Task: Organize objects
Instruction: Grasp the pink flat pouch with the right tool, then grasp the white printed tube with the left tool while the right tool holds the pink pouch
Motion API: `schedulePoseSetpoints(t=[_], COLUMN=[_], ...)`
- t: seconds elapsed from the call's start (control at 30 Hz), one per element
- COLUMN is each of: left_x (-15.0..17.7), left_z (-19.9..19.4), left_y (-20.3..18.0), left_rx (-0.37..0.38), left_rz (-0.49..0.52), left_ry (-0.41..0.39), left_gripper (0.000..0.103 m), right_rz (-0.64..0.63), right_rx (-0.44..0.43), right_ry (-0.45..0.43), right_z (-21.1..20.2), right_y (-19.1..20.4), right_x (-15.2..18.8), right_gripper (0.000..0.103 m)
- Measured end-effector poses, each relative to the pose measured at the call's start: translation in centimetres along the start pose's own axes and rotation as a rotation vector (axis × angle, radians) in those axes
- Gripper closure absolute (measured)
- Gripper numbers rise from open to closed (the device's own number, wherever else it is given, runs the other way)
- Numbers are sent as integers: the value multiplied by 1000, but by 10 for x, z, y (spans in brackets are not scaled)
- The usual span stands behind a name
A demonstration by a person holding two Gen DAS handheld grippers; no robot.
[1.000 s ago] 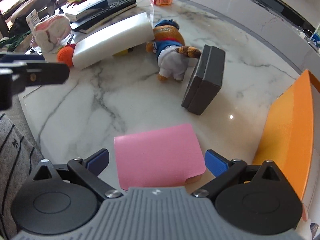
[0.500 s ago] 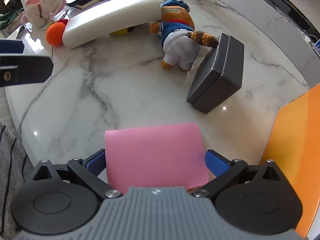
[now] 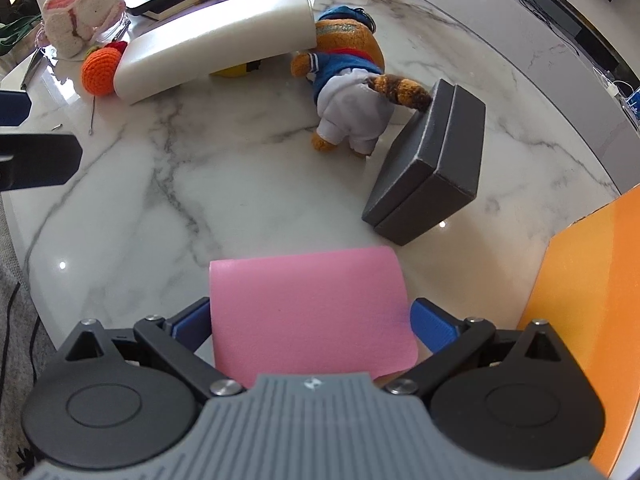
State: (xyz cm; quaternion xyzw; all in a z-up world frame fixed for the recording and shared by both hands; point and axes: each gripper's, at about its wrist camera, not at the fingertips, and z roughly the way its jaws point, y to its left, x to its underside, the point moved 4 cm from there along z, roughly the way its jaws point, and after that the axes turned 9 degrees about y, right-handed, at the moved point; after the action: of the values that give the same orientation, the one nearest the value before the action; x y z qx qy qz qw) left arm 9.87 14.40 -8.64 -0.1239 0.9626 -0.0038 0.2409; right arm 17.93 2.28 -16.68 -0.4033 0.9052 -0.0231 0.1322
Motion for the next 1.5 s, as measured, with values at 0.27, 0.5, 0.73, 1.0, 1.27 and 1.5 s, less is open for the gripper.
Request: schedulePoseSetpoints(t=[0.27, 0.5, 0.73, 1.0, 1.27, 1.5], left_x=[-4, -18, -42, -74, -93, -98], left_z=[12, 22, 33, 65, 92, 105], left_y=[21, 32, 34, 20, 13, 15], left_rx=[-57, -102, -83, -46, -37, -33], left_rz=[-43, -35, 31, 194, 335, 376], left_ry=[52, 105, 129, 134, 139, 135], left_gripper=[25, 25, 25, 25, 19, 11], right_rz=[27, 37, 3, -16, 86, 158], right_rx=[27, -86, -120, -131, -63, -174], right_ry=[-43, -89, -109, -58, 26, 108], right_z=[-4, -13, -23, -18, -13, 3], right_y=[7, 27, 45, 40, 10, 9], right_x=[3, -19, -42, -57, -57, -58], right_gripper=[2, 3, 29, 28, 1, 1])
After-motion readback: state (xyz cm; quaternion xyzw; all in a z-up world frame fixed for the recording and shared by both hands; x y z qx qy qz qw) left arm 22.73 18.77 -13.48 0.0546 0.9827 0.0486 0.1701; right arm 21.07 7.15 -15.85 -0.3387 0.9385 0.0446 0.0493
